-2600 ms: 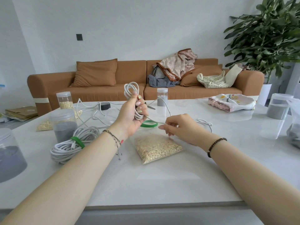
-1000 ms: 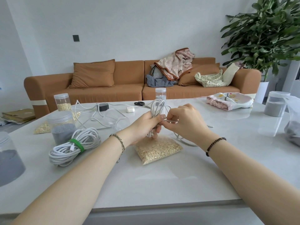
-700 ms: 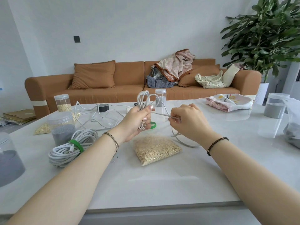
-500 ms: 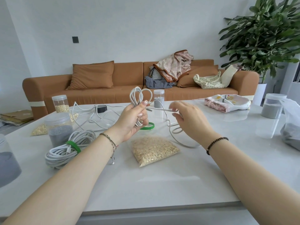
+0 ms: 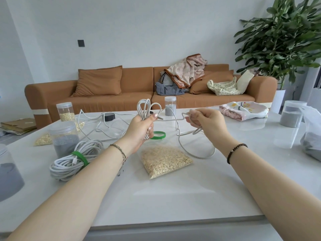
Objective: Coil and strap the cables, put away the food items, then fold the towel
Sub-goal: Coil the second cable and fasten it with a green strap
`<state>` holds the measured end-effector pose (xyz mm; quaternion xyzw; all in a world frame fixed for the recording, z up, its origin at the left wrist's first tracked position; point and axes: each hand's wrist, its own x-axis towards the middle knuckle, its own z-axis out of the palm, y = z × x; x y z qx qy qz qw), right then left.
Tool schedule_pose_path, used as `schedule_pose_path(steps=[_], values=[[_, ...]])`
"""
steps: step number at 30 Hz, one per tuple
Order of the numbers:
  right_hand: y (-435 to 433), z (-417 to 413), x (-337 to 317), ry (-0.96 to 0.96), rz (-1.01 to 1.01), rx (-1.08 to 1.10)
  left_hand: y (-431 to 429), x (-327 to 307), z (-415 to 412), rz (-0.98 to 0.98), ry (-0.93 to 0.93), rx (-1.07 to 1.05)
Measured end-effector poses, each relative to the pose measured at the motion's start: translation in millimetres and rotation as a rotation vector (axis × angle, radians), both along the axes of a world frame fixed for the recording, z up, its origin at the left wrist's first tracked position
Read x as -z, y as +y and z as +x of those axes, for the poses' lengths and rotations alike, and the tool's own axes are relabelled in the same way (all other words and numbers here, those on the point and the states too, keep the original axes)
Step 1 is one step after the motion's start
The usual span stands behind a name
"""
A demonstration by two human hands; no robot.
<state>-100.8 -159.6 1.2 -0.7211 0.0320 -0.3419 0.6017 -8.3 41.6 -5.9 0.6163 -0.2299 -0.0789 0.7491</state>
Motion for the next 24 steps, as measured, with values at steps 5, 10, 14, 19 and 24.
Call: schedule_pose_path(steps=[5,10,14,19,24], values=[[-14.6,1.0,-4.3,-0.022,0.326,0.165,3.2,0.6,8.6,-0.012,-0.007,-0.096],[-23.8,-0.7,-4.1,-0.049,0.619,0.293,7.2,-2.2,16.8,-0.069,-0.004,-0.234],[-37.6,-4.0,-8.3,-0.137,0.996,0.301,12.5,-3.2,22.7,-0.088,-0.037,-0.352],[-33.8,-5.8,-11.3,-0.124,1.094,0.226,8.2,-0.9,16.7,-0.008,-0.128,-0.294],[-10.1,1.2,-1.9,0.122,0.142,0.272,-1.6,3.0,2.6,0.116,-0.243,-0.12]])
